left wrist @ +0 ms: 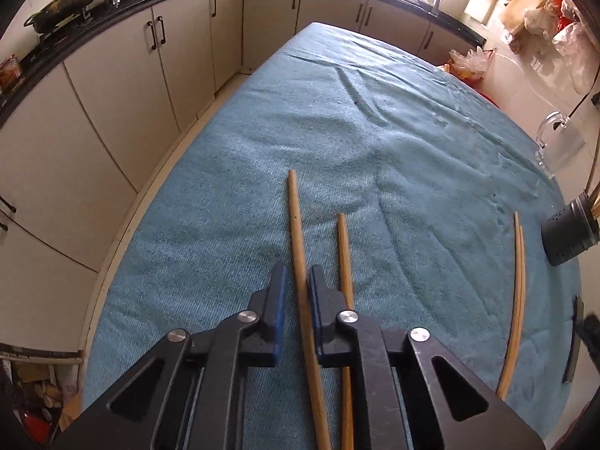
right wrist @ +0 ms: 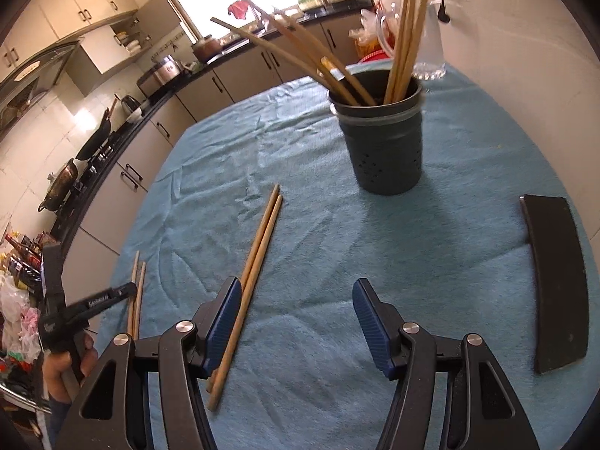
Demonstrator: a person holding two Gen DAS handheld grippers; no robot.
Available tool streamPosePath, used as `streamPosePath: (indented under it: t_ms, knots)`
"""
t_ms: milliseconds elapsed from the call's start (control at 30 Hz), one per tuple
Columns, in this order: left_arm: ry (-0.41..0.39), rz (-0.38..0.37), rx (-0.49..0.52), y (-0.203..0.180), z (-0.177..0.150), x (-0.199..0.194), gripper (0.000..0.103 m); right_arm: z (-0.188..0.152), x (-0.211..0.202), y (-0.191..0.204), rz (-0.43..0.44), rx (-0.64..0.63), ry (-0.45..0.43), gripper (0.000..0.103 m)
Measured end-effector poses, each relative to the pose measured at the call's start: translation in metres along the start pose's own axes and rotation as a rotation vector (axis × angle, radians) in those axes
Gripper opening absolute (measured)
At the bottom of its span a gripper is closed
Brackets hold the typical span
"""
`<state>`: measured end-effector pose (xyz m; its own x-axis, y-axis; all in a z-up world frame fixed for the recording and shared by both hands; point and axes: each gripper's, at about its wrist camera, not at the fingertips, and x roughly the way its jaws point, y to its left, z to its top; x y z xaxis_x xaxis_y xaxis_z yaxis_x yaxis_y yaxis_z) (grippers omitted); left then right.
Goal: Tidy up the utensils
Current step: 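Close the left gripper on a chopstick while the right gripper grasps another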
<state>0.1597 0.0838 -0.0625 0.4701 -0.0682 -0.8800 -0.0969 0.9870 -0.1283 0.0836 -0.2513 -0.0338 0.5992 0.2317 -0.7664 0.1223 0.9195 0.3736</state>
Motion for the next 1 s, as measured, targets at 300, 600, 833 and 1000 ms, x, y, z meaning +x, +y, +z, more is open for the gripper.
streamPosePath:
  t_ms: [300, 600, 833, 1000]
  knots:
    - [-0.015, -0.04, -0.001, 0.007, -0.012, -0.006, 0.009, 0.03, 0.06, 0.024, -0.046, 0.026, 0.132, 0.03]
    - [-0.035, -0.043, 0.022, 0.006, -0.015, -0.007, 0.009, 0.043, 0.103, 0.038, -0.142, 0.006, 0.19, 0.021]
    - [-0.033, -0.026, 0.033, 0.004, -0.015, -0.007, 0.009, 0.044, 0.113, 0.047, -0.2, -0.047, 0.201, 0.021]
    - [-0.014, 0.003, 0.051, -0.002, -0.004, -0.001, 0.009, 0.046, 0.12, 0.059, -0.27, -0.122, 0.217, 0.021]
